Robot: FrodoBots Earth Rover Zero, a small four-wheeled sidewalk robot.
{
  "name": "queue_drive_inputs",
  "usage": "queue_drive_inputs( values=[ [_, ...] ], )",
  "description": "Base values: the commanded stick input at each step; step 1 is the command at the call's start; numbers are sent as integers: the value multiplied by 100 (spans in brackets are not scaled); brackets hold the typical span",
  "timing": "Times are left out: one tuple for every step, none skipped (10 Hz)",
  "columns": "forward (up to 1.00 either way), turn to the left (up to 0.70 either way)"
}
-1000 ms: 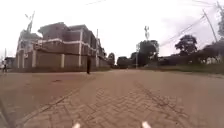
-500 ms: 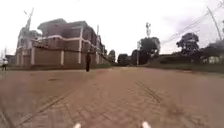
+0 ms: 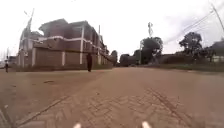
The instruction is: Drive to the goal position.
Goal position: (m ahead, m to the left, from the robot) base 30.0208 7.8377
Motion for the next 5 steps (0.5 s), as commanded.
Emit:
queue_drive_inputs(
  values=[
    [70,5],
    [70,4],
    [70,3],
    [70,4],
    [70,5]
  ],
)
